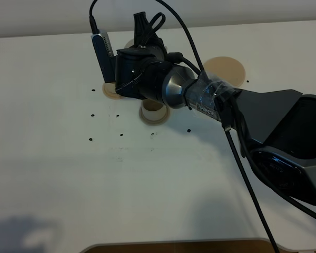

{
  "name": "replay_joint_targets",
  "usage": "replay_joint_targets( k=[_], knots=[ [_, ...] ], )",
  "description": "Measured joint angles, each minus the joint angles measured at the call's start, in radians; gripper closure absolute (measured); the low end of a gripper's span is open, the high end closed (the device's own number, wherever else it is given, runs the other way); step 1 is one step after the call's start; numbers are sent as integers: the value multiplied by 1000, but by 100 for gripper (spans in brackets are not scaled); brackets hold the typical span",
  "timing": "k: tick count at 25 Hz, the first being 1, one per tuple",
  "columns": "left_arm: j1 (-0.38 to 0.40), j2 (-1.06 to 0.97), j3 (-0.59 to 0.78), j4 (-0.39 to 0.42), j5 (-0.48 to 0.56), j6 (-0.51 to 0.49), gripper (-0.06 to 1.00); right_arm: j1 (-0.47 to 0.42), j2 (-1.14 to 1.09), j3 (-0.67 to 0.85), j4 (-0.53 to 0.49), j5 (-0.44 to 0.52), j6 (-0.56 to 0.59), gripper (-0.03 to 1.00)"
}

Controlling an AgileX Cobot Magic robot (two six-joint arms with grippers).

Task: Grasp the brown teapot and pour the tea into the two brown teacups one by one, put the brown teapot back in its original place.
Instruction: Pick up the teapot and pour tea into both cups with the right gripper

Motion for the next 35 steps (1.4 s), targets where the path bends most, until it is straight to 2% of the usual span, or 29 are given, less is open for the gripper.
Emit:
replay_joint_targets(
  k=[23,35],
  knots=[
    [0,0,0,0,0,-1,46,0,0,0,-56,10,-118,86],
    [0,0,0,0,0,-2,46,0,0,0,-83,-29,-136,86]
  ],
)
